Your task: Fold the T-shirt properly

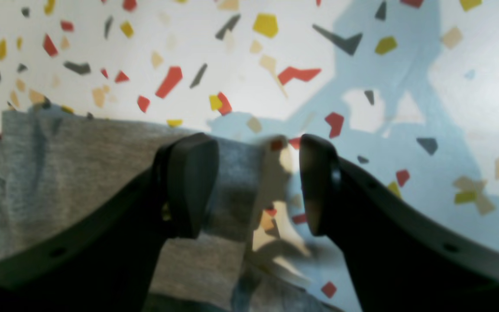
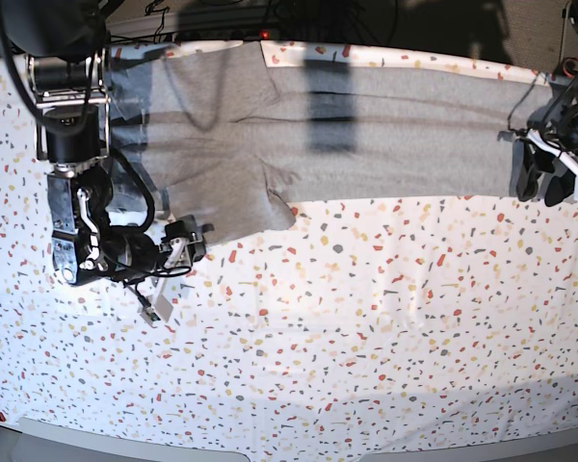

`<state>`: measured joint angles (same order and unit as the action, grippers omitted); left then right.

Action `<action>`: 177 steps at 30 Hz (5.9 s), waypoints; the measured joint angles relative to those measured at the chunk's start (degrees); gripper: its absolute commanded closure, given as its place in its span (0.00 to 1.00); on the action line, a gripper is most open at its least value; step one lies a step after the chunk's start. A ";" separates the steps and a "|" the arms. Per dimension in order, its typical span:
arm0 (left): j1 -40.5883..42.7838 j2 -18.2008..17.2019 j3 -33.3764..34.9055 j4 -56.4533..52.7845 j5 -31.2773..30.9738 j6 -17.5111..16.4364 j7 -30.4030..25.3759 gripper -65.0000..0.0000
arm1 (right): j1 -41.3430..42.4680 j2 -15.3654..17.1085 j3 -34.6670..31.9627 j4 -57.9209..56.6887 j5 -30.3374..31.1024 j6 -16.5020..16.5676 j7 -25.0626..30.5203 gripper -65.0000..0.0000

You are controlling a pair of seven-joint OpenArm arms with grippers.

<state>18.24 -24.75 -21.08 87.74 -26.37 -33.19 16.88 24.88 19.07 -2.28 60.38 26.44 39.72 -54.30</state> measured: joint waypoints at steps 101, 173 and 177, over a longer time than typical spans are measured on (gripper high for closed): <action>2.91 -2.56 -15.15 -8.28 -8.59 -0.83 2.80 0.52 | -34.10 -1.64 12.66 54.49 17.59 0.00 -13.68 0.59; -16.20 -9.90 -8.41 -30.27 4.31 7.37 9.18 1.00 | -26.75 -5.16 13.16 43.19 13.07 0.00 0.92 0.59; -15.26 -11.13 -8.44 -27.82 0.11 8.07 16.70 1.00 | -26.10 -8.11 12.94 43.19 10.38 0.00 0.87 0.59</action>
<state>2.98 -35.88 -29.52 59.92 -26.26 -25.12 33.58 -1.21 10.96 10.66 103.57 36.82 39.72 -53.43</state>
